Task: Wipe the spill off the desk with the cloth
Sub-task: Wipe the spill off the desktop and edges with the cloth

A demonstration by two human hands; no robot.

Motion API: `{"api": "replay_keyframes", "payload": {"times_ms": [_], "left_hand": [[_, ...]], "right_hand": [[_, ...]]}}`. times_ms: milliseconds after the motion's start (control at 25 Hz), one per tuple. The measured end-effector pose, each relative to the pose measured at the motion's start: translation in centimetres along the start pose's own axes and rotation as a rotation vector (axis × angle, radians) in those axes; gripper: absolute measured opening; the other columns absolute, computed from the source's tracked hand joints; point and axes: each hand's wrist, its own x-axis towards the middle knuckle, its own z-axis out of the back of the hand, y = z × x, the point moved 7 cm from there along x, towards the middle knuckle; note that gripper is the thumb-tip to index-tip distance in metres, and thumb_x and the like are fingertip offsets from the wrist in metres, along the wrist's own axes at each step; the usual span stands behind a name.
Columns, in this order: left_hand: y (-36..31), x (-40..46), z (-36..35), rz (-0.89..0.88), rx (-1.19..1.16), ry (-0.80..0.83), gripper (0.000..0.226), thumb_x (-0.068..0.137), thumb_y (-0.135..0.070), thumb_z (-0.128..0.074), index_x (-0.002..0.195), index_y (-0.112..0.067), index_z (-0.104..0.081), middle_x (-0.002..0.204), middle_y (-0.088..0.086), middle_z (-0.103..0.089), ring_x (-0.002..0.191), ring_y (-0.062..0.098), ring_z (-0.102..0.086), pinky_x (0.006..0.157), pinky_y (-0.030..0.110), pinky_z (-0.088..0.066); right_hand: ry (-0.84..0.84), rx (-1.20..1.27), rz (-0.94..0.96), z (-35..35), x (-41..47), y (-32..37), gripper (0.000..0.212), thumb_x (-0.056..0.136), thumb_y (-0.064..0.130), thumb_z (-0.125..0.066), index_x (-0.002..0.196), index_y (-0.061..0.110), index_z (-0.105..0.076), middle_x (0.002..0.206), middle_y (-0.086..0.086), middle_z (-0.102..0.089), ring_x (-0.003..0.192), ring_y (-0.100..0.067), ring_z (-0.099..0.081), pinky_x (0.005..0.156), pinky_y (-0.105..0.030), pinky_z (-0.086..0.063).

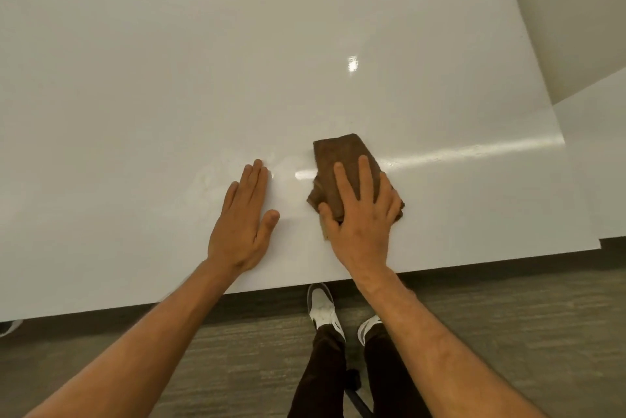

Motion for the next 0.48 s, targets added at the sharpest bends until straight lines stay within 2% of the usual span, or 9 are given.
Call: {"api": "replay_keyframes", "payload": {"times_ms": [160,280,400,480], "left_hand": [[0.7,-0.4,0.7,0.027,-0.291,-0.099,0.087,0.103,-0.070,-0.015,0.166,-0.010,-0.008,0.176,0.003,-0.007,0.164,0.018,-0.008,0.132,0.031,-0.008],[0.9,-0.4,0.8,0.072,-0.329,-0.064,0.089,0.101,-0.075,-0.016,0.166,-0.015,-0.010,0.175,-0.001,-0.009,0.163,0.015,-0.010,0.132,0.031,-0.008],[0.5,-0.9,0.9,0.142,-0.318,0.045,0.095,0.095,-0.083,-0.014,0.167,-0.022,-0.007,0.174,-0.012,-0.002,0.163,0.008,-0.002,0.131,0.028,0.000],[-0.3,-2.3,1.2,0.186,-0.292,0.099,0.089,0.097,-0.079,-0.019,0.168,-0.026,-0.007,0.171,-0.018,0.001,0.161,0.004,0.001,0.130,0.027,0.002]], "right_hand": [[0.095,0.122,0.265,-1.1,-0.8,3.6,0.064,0.089,0.045,-0.067,0.148,0.035,-0.046,0.165,-0.002,-0.029,0.145,-0.035,-0.026,0.120,-0.052,-0.015],[0.227,0.203,0.411,-0.8,-3.3,2.9,0.057,0.088,0.031,-0.073,0.141,0.037,-0.054,0.161,0.003,-0.036,0.145,-0.032,-0.029,0.120,-0.052,-0.021],[0.384,0.182,0.447,0.5,-5.8,0.3,0.061,0.086,0.021,-0.075,0.140,0.040,-0.055,0.162,0.007,-0.034,0.146,-0.031,-0.028,0.121,-0.051,-0.024],[0.457,0.142,0.414,2.2,-7.3,-2.1,0.064,0.085,0.014,-0.074,0.140,0.040,-0.054,0.163,0.008,-0.033,0.147,-0.032,-0.030,0.120,-0.052,-0.027]]}}
